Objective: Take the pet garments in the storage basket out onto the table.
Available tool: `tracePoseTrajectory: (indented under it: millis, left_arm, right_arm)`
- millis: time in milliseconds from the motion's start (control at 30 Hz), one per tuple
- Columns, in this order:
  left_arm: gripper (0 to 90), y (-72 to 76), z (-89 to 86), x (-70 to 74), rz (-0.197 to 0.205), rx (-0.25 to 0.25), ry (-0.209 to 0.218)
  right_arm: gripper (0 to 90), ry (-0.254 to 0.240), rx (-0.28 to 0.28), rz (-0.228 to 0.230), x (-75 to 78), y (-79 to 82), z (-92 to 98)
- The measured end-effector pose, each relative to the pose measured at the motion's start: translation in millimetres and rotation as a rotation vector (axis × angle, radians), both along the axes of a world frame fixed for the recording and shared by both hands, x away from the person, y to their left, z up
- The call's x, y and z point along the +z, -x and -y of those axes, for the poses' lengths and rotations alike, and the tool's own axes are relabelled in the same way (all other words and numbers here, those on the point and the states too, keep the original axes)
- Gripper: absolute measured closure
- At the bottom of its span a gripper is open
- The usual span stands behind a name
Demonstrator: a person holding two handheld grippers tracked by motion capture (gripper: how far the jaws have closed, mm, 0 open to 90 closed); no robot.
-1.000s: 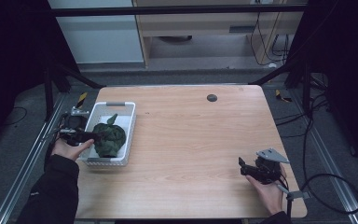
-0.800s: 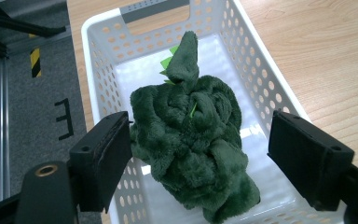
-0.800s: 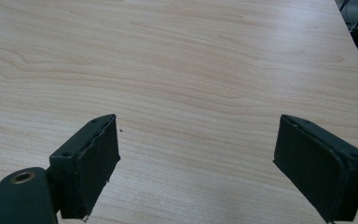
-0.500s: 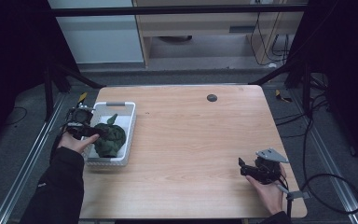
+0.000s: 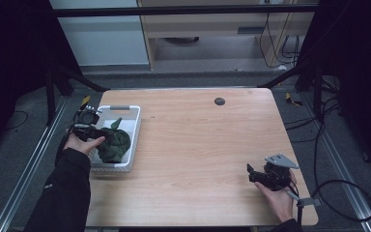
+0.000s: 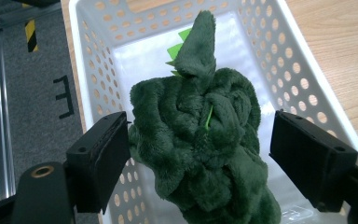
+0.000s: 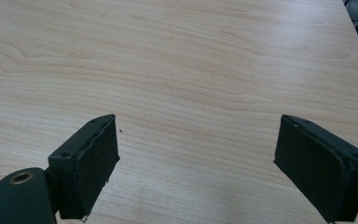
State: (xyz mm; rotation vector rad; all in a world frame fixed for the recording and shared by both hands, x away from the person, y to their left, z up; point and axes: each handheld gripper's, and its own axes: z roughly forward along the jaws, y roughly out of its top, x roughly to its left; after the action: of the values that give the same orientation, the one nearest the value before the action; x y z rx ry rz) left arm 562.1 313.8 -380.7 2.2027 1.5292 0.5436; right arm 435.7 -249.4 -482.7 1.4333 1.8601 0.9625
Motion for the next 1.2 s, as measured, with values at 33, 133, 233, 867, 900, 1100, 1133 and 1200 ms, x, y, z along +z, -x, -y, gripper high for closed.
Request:
tracePoseTrajectory:
  millis: [33, 133, 233, 867, 900, 1100, 1133, 1200]
  left_arm:
    - [17.6, -0.9, -0.4, -0.7, -0.003, 0.004, -0.001]
    - [17.2, -3.9, -1.7, -2.6, -0.015, 0.009, 0.002]
    - [15.1, -6.8, -1.8, -5.3, -0.032, 0.007, 0.005]
    - [11.4, -19.4, -7.1, -23.8, -0.102, 0.024, 0.022]
    - [11.3, -20.4, -7.3, -25.9, -0.108, 0.026, 0.022]
    - [13.3, -24.3, -6.7, -36.2, -0.14, 0.025, 0.025]
    - [14.9, -24.5, -6.7, -37.2, -0.143, 0.024, 0.027]
    - [17.2, -24.8, -6.2, -38.3, -0.157, 0.022, 0.029]
  right_arm:
    - [13.2, -0.001, 0.0, -0.001, -0.1, 0.0, 0.0]
    - [13.1, 0.001, 0.001, -0.003, -0.5, -0.2, -0.2]
    - [12.6, 0.002, 0.005, -0.005, -0.8, -0.5, -0.4]
    - [11.6, 0.013, 0.017, -0.026, -3.3, -1.7, -2.1]
    - [11.6, 0.012, 0.018, -0.028, -3.3, -1.7, -2.4]
    - [11.4, 0.014, 0.021, -0.03, -3.7, -1.7, -2.9]
    - [11.4, 0.015, 0.021, -0.03, -3.9, -1.8, -3.0]
    - [11.4, 0.017, 0.021, -0.03, -4.0, -1.9, -2.9]
